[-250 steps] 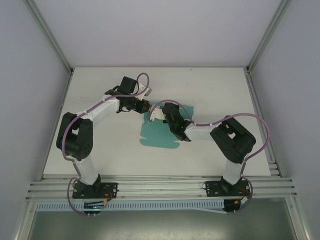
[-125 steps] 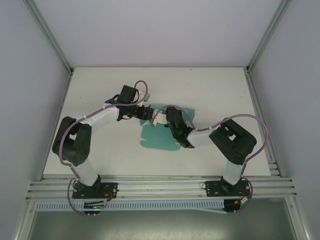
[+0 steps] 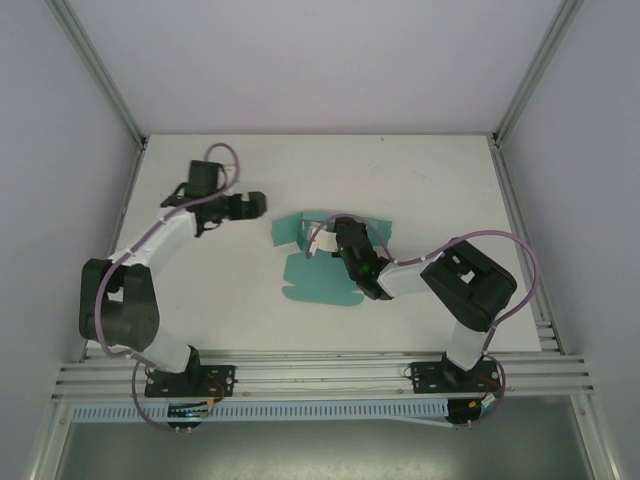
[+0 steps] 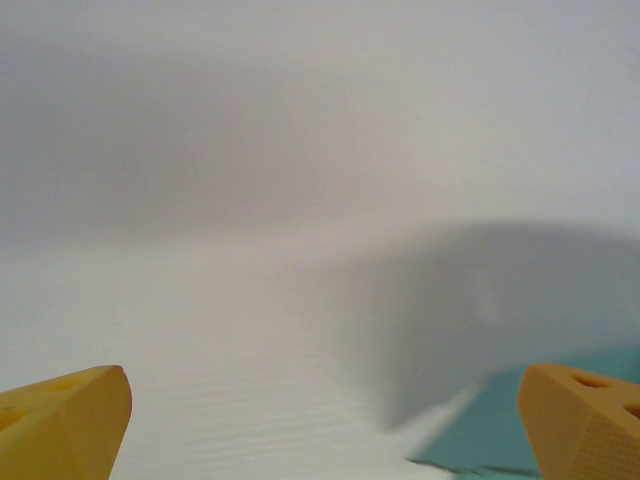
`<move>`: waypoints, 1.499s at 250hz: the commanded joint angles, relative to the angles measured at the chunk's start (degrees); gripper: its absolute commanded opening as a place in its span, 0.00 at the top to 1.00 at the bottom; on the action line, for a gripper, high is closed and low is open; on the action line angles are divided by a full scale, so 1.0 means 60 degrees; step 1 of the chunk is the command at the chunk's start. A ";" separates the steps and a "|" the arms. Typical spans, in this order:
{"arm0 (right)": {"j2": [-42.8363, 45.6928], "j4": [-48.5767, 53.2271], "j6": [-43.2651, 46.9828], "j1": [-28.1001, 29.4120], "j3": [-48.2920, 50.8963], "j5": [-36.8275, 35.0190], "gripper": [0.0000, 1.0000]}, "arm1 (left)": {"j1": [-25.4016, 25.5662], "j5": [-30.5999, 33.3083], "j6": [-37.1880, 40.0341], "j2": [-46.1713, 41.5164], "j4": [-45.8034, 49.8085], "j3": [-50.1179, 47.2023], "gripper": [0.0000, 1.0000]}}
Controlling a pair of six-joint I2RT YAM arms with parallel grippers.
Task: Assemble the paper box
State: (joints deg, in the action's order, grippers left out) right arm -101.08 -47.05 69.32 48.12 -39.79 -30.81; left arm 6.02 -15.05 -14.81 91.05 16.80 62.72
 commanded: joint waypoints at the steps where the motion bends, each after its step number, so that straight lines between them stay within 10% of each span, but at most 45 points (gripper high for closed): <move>1: -0.0032 0.0282 -0.0157 0.0110 0.0146 0.0142 1.00 | -0.0022 -0.1994 0.0320 0.0759 -0.0128 0.0178 0.11; 26: -0.0018 0.0318 -0.0239 0.0100 0.0100 0.0095 1.00 | 0.0158 -0.3632 0.0744 0.0909 -0.0929 -0.0286 0.22; 109: 0.0326 0.1201 -0.0977 0.0133 -0.0165 0.0200 1.00 | 0.1320 -0.4442 0.1567 0.1917 -0.1603 -0.0741 0.60; 239: 0.0447 0.2019 -0.0951 0.0173 -0.0359 0.0039 1.00 | 0.2184 -0.6888 0.2625 0.2115 -0.3934 -0.1430 0.47; 375: 0.0703 0.2609 -0.0992 0.0127 -0.0520 0.0083 1.00 | 0.2355 -0.6213 0.2457 0.2479 -0.5394 -0.2027 0.40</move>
State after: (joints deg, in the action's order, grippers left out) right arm -98.39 -35.35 65.19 48.53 -42.02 -31.90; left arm 19.53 -51.62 -0.21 103.68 -10.63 48.69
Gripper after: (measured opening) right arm 0.049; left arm 0.582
